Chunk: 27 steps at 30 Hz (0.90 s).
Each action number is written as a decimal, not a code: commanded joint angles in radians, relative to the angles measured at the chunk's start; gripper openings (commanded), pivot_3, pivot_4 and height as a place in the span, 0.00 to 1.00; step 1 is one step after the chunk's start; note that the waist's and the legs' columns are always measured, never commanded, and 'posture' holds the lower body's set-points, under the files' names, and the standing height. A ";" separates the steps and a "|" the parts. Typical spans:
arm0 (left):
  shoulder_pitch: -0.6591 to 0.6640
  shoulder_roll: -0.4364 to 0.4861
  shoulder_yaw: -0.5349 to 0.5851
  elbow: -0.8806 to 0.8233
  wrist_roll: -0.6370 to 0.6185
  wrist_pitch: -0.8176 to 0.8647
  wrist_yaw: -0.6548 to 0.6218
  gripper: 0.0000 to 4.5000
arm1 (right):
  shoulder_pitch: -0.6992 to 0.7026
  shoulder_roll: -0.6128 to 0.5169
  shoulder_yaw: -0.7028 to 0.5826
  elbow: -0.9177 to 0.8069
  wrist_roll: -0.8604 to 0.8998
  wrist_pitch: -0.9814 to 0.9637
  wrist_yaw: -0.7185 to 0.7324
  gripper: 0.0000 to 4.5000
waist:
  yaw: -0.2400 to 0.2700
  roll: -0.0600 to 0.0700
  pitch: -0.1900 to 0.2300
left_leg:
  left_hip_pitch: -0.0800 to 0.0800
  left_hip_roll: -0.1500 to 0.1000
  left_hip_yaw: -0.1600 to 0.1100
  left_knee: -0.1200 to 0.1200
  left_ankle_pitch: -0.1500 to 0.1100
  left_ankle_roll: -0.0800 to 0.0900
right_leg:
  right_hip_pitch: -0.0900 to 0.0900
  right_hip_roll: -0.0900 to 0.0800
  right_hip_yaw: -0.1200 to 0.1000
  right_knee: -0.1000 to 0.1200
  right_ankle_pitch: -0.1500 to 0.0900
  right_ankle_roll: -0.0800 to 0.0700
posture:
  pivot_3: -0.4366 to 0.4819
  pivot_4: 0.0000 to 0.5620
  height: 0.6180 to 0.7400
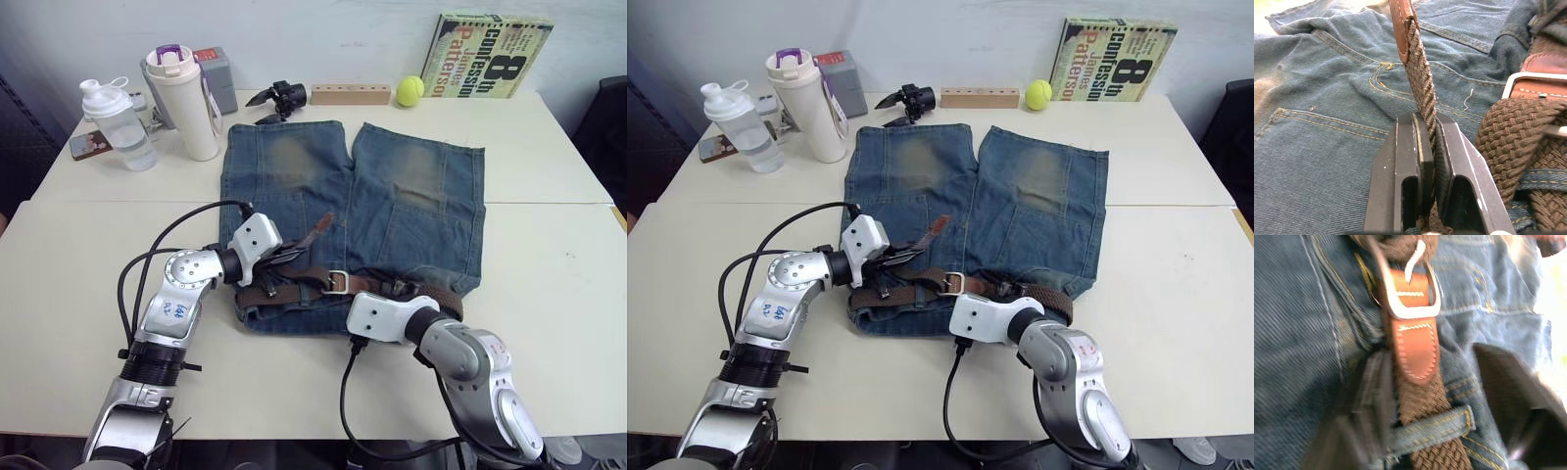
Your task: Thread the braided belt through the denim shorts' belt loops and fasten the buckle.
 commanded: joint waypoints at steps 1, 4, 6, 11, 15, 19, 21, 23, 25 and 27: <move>-0.010 0.011 0.013 -0.027 -0.039 0.027 -0.005 0.00 | 0.064 0.031 0.014 -0.026 -0.128 -0.080 -0.242 0.75 | 0.000 0.000 0.000 | 0.000 0.000 0.000 0.000 0.000 0.000 | 0.000 0.000 0.000 0.000 0.000 0.000 | 0.48 0.27 0.32; -0.006 0.019 0.011 -0.036 -0.047 0.044 -0.008 0.00 | 0.084 0.034 0.034 0.011 -0.225 -0.116 -0.355 0.75 | 0.001 0.000 0.000 | 0.000 0.000 0.000 0.000 0.000 0.000 | 0.000 0.000 0.000 0.000 0.000 0.000 | 0.48 0.27 0.32; -0.005 0.027 0.006 -0.042 -0.048 0.050 -0.012 0.00 | 0.103 0.053 0.046 0.044 -0.295 -0.116 -0.431 0.75 | 0.001 0.000 0.000 | 0.000 0.000 0.000 0.000 0.000 0.000 | 0.000 0.000 0.000 0.001 0.000 0.000 | 0.48 0.27 0.32; -0.001 0.042 0.003 -0.053 -0.052 0.061 -0.016 0.00 | 0.126 0.113 0.092 0.126 -0.379 -0.119 -0.495 0.75 | 0.002 0.000 0.000 | 0.000 0.000 0.001 0.000 0.000 0.000 | 0.000 -0.001 0.001 0.001 -0.001 0.000 | 0.48 0.27 0.32; -0.006 0.056 0.001 -0.054 -0.052 0.069 -0.030 0.00 | 0.128 0.130 0.126 0.187 -0.366 -0.133 -0.430 0.75 | -0.002 -0.002 -0.002 | 0.000 0.000 0.000 0.000 0.000 0.000 | -0.001 0.000 0.000 0.002 -0.001 0.000 | 0.48 0.27 0.32; -0.014 0.060 0.002 -0.044 -0.049 0.068 -0.031 0.00 | 0.125 0.120 0.139 0.174 -0.355 -0.169 -0.405 0.75 | -0.003 -0.006 -0.004 | 0.000 0.001 0.000 0.000 0.000 0.000 | -0.001 0.000 0.000 0.003 -0.003 -0.002 | 0.48 0.27 0.32; -0.014 0.061 -0.002 -0.043 -0.049 0.066 -0.033 0.00 | 0.123 0.119 0.144 0.165 -0.354 -0.186 -0.403 0.75 | -0.003 -0.006 -0.004 | 0.000 0.001 0.000 0.000 0.000 -0.001 | -0.001 0.000 0.000 0.003 -0.003 -0.002 | 0.48 0.27 0.32; -0.010 0.065 -0.003 -0.046 -0.052 0.068 -0.038 0.00 | 0.123 0.123 0.157 0.144 -0.344 -0.212 -0.403 0.75 | -0.003 -0.006 -0.004 | 0.001 0.001 0.000 0.000 0.000 -0.001 | -0.001 0.000 0.000 0.003 -0.003 -0.002 | 0.48 0.27 0.32; -0.007 0.067 -0.002 -0.049 -0.051 0.067 -0.037 0.00 | 0.128 0.129 0.156 0.114 -0.315 -0.237 -0.407 0.75 | -0.003 -0.006 -0.004 | 0.001 0.001 0.000 0.000 0.000 -0.001 | -0.001 0.000 0.000 0.003 -0.003 -0.002 | 0.48 0.27 0.32; -0.003 0.069 -0.003 -0.056 -0.051 0.070 -0.039 0.00 | 0.168 0.125 0.117 0.057 -0.207 -0.237 -0.343 0.75 | -0.002 -0.006 -0.004 | 0.001 0.001 0.000 0.000 0.000 -0.001 | -0.001 0.000 0.000 0.003 -0.003 -0.002 | 0.48 0.27 0.32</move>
